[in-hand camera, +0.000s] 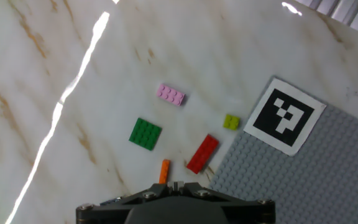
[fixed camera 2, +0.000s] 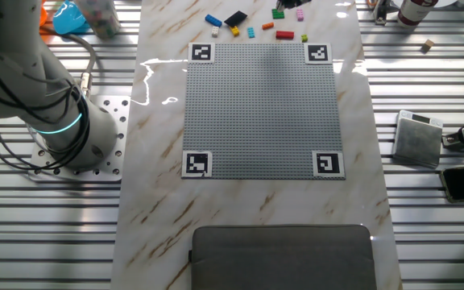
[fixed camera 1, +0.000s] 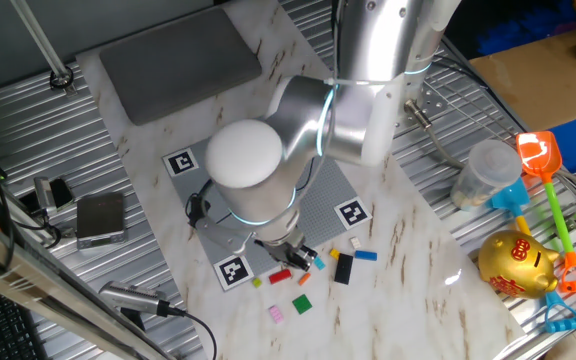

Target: Build with small Lego blocks

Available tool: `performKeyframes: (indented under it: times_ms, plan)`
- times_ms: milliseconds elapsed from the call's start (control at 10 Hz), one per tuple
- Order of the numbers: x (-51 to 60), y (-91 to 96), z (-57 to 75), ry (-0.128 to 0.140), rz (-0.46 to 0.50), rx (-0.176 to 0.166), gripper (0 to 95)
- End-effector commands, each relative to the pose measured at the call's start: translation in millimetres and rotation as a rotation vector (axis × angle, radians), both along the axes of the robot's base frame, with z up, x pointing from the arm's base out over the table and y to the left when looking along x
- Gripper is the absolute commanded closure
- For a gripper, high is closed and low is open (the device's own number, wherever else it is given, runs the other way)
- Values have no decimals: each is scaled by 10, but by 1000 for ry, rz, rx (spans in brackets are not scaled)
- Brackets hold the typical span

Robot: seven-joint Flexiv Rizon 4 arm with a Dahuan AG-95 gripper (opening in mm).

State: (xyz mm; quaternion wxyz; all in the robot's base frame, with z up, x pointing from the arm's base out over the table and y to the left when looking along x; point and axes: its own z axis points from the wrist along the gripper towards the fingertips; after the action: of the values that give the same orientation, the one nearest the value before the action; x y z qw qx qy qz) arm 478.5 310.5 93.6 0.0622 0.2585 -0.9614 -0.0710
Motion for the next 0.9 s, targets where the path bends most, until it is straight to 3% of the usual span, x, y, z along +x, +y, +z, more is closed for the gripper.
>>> performKeyframes:
  times_ms: [100, 600, 900]
  plan:
    - [13, 16, 3, 9, 70, 15, 950]
    - [13, 16, 3, 43, 225, 37, 950]
    - [6, 32, 1, 54, 258, 27, 950]
